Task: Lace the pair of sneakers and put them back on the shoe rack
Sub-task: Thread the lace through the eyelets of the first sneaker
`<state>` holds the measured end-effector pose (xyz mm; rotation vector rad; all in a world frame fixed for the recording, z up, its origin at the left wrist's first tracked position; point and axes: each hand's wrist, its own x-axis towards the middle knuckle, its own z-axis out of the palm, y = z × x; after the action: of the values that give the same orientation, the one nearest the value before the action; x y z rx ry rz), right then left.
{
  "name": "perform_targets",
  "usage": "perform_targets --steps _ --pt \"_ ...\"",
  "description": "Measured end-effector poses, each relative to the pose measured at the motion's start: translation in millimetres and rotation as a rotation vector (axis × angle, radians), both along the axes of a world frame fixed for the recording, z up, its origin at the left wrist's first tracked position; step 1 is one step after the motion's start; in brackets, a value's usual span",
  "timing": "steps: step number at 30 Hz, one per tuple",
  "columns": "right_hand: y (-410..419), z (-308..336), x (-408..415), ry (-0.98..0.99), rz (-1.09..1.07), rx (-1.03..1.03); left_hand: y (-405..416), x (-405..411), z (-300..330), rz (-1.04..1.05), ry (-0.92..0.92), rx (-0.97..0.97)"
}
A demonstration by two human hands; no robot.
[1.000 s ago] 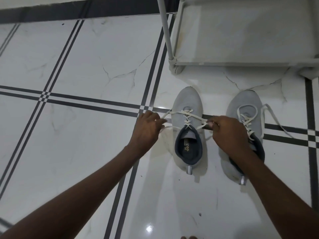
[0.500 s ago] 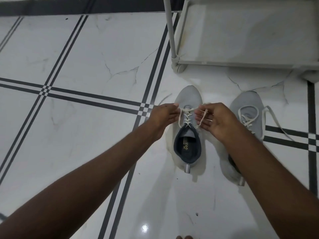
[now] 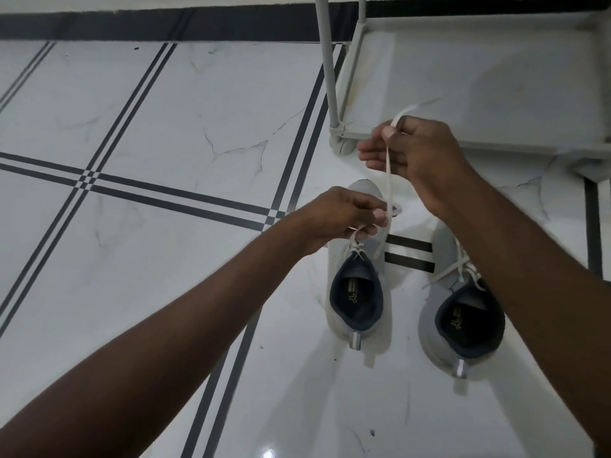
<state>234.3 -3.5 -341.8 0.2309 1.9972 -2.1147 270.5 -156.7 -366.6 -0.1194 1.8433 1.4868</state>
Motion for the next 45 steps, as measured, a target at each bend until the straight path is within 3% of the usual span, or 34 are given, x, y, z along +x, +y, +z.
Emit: perform_targets --steps 8,15,18,21,24,28,31,36,37,39,42,45 --pt "3 -34 16 -0.230 0.153 0.137 -8 -11 22 -0.139 0.063 -0.072" --pt "15 -41 21 -0.176 0.455 0.396 -35 -19 20 0.000 0.163 -0.070" --pt "12 -42 24 -0.091 0.500 0.560 -44 -24 18 -0.125 0.414 -0.240" --pt "2 -47 26 -0.024 0.390 0.380 -39 -24 11 -0.298 0.841 -0.587" --pt "-5 -55 18 -0.200 0.376 -0.013 -31 -17 2 -0.318 1.045 -0.756" --pt "-3 -51 14 -0.273 0.411 -0.035 -24 -9 -7 -0.238 1.230 -0.919" --pt "-1 -48 12 -0.178 0.334 0.106 -24 -5 -6 -0.035 1.044 -0.752" --pt "14 -48 9 -0.118 0.077 0.274 -40 9 -10 0.449 0.272 -0.218" --pt "21 -49 8 -0.109 0.085 0.365 -44 13 -11 0.525 0.124 -0.190" --pt "36 -54 8 -0.063 0.225 0.741 -56 21 -16 0.614 -0.054 -0.250" --pt "50 -64 18 -0.050 0.358 1.170 -82 25 -40 0.590 -0.066 -0.418" --pt "45 -75 31 0.034 0.375 1.208 -86 31 -57 0.253 0.229 -0.694"
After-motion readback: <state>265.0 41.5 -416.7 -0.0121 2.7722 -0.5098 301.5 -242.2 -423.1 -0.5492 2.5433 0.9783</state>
